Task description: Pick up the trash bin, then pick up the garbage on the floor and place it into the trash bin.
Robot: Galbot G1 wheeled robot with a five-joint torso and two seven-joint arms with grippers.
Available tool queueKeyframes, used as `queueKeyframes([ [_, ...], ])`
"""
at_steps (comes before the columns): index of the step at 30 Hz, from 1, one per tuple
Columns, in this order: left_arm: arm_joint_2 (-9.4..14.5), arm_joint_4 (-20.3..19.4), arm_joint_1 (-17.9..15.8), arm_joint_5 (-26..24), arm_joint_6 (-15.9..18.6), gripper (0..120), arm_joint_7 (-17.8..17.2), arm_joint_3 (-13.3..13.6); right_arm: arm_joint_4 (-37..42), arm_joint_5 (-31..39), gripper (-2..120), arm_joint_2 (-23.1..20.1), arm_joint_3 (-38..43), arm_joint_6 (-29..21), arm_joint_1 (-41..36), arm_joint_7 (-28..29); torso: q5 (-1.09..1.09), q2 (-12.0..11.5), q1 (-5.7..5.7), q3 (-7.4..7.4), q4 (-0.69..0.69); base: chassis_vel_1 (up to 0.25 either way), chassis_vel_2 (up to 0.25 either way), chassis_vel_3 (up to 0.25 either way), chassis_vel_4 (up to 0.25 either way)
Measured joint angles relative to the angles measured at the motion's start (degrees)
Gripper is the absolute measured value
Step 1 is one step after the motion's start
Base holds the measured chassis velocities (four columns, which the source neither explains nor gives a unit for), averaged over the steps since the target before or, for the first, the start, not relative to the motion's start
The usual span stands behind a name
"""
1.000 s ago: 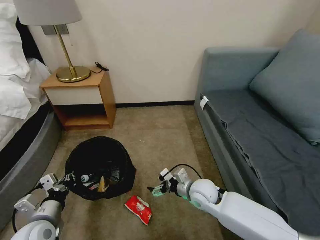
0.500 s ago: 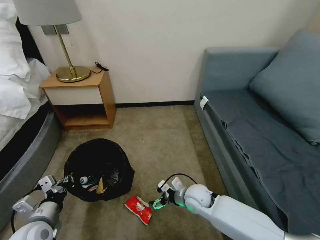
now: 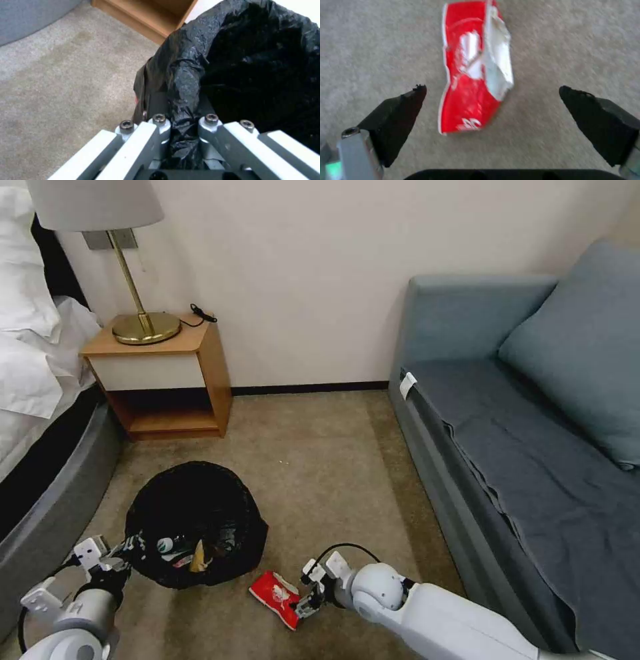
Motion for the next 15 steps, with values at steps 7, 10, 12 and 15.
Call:
queueKeyframes([
  [7,0.8,0.4,-1.1,-0.8,0.3,5,-0.1,-1.4,-3.5,-1.3,100,4.5,-2.5,1.2,1.6,0.8,-0.01,0.0,0.00,0.00,0.00,0.000,0.000,0.000,0.000],
  [10,1.1,0.3,-1.5,-1.1,0.8,5,-0.4,-1.6,-4.4,-1.9,100,5.9,-2.7,1.4,1.6,1.0,0.00,0.0,0.00,0.00,0.01,0.000,0.000,0.000,0.000],
  [12,1.2,0.1,-1.6,-1.1,1.0,5,-0.5,-1.6,-5.1,-2.4,100,6.6,-2.8,1.7,1.6,1.1,0.00,0.0,0.00,0.00,0.01,0.000,0.000,0.000,0.000],
  [15,1.1,-0.6,-1.6,-1.0,1.1,5,-0.6,-1.0,-6.3,-2.9,100,7.3,-2.8,2.4,1.5,1.1,0.00,0.0,0.00,0.00,0.00,0.000,0.000,0.000,0.000],
])
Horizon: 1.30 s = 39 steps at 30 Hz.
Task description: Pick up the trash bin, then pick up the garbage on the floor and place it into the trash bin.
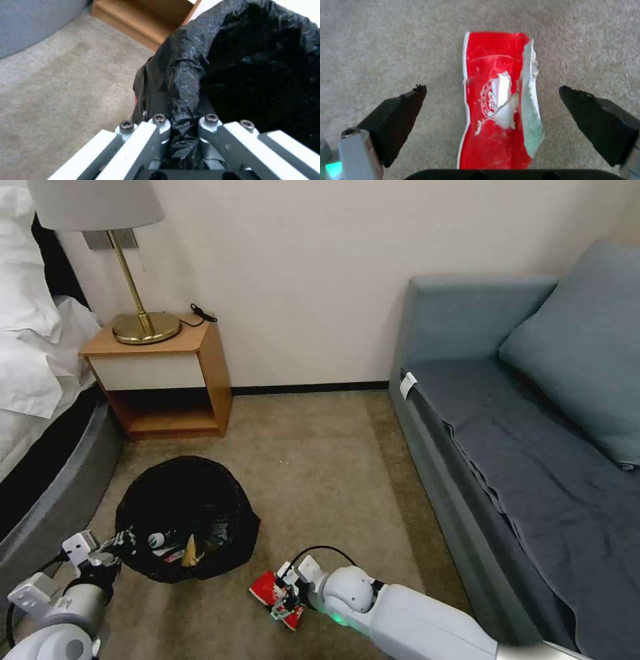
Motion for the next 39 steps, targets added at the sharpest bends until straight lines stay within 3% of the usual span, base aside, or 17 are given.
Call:
queueKeyframes([
  [9,-1.0,-0.9,0.4,0.3,-0.5,5,0.2,1.4,-1.6,-0.2,100,1.0,-1.5,0.3,0.4,1.1,0.00,0.0,0.00,0.00,0.00,0.000,0.000,0.000,0.000],
  [22,0.0,0.0,0.9,-2.6,-1.3,5,0.8,-0.6,-3.5,0.2,100,1.9,-1.7,0.1,0.9,2.4,0.01,0.0,0.00,0.00,0.00,0.000,0.000,0.000,0.000],
  [29,0.3,-0.2,0.8,-3.2,-1.4,5,1.0,0.0,-6.4,-0.2,100,-0.3,-1.5,0.6,2.8,2.6,0.00,0.0,0.00,0.00,-0.01,0.000,0.000,0.000,0.000],
  [39,0.2,-0.6,0.9,-3.4,-1.4,5,1.0,-0.2,-11.5,-1.3,100,1.3,-1.8,1.5,3.8,2.0,0.01,0.0,0.00,0.00,0.00,0.000,0.000,0.000,0.000],
])
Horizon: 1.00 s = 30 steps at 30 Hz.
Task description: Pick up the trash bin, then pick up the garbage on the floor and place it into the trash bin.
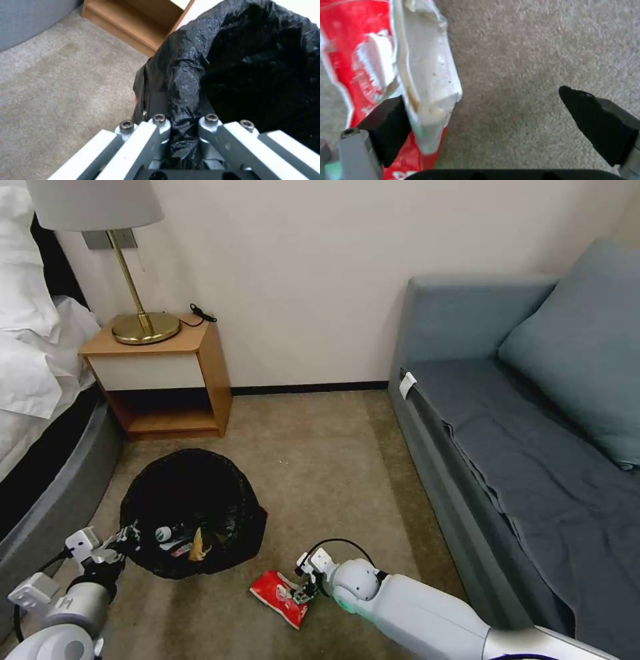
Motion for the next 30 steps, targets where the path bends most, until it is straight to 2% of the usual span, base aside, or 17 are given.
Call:
queueKeyframes([
  [7,0.0,0.0,0.1,-0.3,0.0,5,0.1,-0.8,0.0,-0.2,100,0.2,0.9,0.5,-0.1,0.3,0.00,0.0,0.00,0.00,0.00,0.000,0.000,0.000,0.000],
  [17,-0.5,-0.4,-0.4,0.2,0.0,5,0.0,-0.4,3.3,0.6,100,-2.3,2.7,0.2,0.7,0.5,-0.01,0.0,0.00,0.00,0.00,0.000,0.000,0.000,0.000],
  [30,-0.7,0.0,0.2,0.4,-0.1,5,0.1,-1.3,-1.3,-4.0,100,0.0,2.5,2.4,-0.7,-1.7,0.00,0.0,0.00,0.00,0.00,0.000,0.000,0.000,0.000],
])
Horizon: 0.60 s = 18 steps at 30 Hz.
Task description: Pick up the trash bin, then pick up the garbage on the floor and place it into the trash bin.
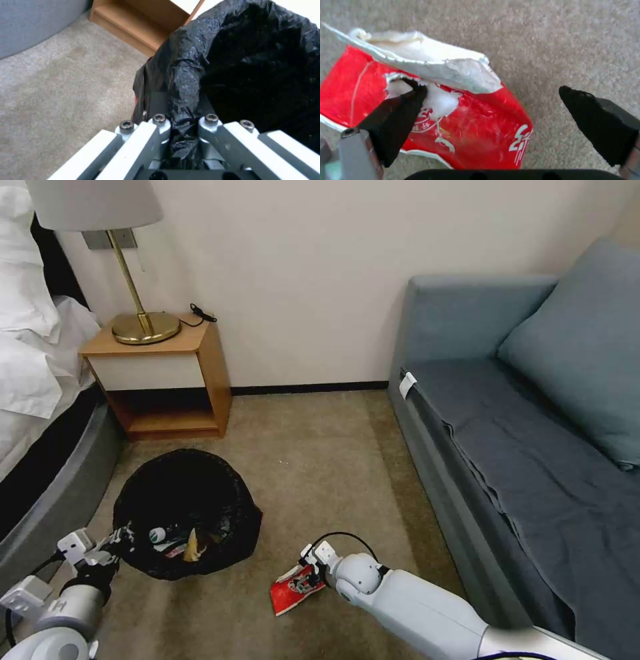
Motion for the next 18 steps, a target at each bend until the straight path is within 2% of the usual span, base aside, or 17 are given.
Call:
queueKeyframes([
  [11,0.0,0.5,0.3,-0.1,-0.4,5,0.2,-0.5,-1.6,-2.5,100,0.6,-0.7,1.2,-0.6,-0.8,0.00,0.0,0.00,0.00,0.00,0.000,0.000,0.000,0.000],
  [12,0.0,0.5,0.3,-0.1,-0.5,5,0.3,-0.6,-1.7,-2.6,98,0.7,-0.7,1.4,-0.7,-0.8,0.00,0.0,0.00,0.00,0.00,0.000,0.000,0.000,0.000],
  [13,0.0,0.5,0.4,-0.2,-0.6,5,0.3,-0.7,-1.7,-2.6,84,0.8,-0.8,1.6,-0.9,-0.6,0.01,0.0,0.00,0.00,0.00,0.000,0.000,0.000,0.000],
  [14,0.0,0.5,0.4,-0.2,-0.6,5,0.4,-0.8,-1.7,-2.5,79,0.8,-0.8,1.6,-0.9,-0.5,0.01,0.0,0.00,0.00,0.00,0.000,0.000,0.000,0.000],
  [15,0.0,0.5,0.4,-0.2,-0.6,5,0.4,-0.8,-1.7,-2.5,79,0.8,-0.8,1.6,-0.9,-0.5,0.01,0.0,0.00,0.00,0.00,0.000,0.000,0.000,0.000],
  [18,0.1,0.6,0.5,-0.2,-0.7,5,0.4,-0.8,-1.6,-2.3,65,0.8,-0.8,1.6,-1.0,-0.3,0.01,0.0,0.00,0.00,0.01,0.000,0.000,0.000,0.000],
])
